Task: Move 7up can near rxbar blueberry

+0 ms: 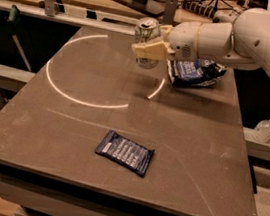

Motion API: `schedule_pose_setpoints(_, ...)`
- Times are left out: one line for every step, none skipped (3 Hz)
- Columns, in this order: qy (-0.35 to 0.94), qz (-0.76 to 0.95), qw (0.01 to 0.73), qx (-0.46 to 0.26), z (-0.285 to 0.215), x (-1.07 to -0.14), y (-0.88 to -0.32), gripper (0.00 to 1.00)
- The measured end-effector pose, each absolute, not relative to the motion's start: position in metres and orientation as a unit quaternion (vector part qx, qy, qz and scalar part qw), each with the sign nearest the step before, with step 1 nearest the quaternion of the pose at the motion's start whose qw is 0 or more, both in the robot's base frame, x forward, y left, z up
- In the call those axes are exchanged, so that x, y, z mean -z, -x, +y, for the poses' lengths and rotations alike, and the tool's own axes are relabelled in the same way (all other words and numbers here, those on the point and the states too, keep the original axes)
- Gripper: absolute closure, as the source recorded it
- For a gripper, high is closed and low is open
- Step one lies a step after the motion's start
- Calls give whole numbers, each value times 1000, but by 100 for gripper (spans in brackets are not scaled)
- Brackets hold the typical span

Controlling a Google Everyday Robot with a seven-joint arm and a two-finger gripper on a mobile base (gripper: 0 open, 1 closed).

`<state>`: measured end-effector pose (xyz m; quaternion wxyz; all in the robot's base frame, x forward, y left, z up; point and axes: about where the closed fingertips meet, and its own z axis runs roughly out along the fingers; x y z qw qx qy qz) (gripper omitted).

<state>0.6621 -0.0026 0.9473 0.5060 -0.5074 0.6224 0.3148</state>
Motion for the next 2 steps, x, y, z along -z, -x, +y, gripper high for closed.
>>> schedule_pose_setpoints(540, 607, 486, -321, -8, -945, -598, 100)
schedule_pose_setpoints(541, 617, 465, -331, -10, -931, -548, 100)
